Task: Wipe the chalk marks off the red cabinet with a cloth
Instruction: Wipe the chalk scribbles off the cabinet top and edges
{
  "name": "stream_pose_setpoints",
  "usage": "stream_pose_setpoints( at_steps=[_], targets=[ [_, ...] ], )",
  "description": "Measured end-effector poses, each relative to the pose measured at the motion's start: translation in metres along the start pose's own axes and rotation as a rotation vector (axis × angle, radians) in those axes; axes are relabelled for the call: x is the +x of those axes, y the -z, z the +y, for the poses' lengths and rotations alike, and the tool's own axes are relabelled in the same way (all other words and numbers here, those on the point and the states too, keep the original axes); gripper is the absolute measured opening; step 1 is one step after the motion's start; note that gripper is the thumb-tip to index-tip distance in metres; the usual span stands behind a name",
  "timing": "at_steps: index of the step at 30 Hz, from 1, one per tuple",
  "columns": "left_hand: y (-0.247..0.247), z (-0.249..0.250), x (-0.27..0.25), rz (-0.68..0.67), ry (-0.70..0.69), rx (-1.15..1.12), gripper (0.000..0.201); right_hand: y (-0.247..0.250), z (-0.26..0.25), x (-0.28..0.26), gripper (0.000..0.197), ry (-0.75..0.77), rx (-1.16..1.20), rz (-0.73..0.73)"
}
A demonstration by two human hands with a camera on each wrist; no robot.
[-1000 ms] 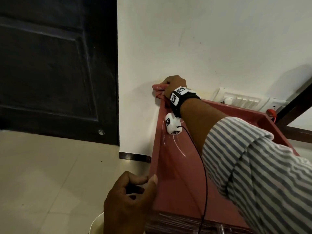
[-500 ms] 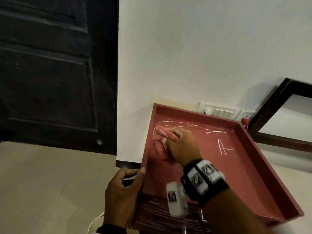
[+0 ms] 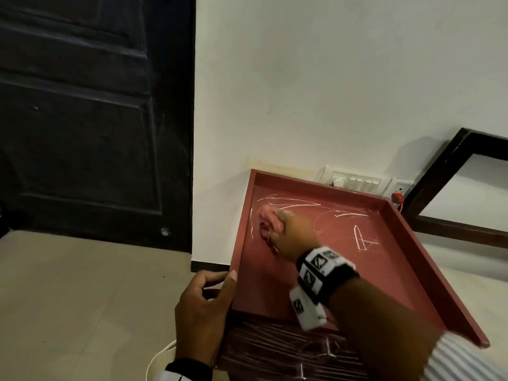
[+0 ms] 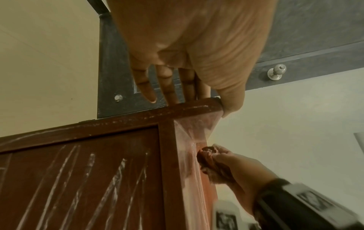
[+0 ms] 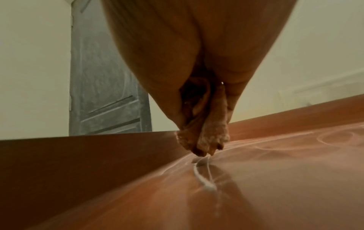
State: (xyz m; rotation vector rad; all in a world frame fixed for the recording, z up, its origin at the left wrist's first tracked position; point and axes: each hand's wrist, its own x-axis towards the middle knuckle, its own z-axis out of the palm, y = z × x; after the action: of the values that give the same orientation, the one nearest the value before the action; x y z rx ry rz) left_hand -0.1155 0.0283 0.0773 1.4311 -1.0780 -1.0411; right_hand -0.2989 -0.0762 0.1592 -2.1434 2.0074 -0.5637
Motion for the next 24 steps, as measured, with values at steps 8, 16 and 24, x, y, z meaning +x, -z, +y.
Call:
stream_pose_setpoints(
  at_steps=[8,16,24],
  targets=[
    [-0.001,-0.005,0.011,-0.015,-0.016,-0.029,0.023,-0.031,0.005,0.154,0.037,-0.088,-0.265,-0.124],
    [-0.001,-0.005,0.011,-0.01,-0.017,-0.032,0.048,-0.039,0.009,0.176,0.024,-0.122,-0.399,-0.201],
    [-0.006,0.002,0.005,0.025,0.006,-0.016,0.015,-0.016,-0.012,0.033,0.042,0.117,-0.28,-0.164]
  ],
)
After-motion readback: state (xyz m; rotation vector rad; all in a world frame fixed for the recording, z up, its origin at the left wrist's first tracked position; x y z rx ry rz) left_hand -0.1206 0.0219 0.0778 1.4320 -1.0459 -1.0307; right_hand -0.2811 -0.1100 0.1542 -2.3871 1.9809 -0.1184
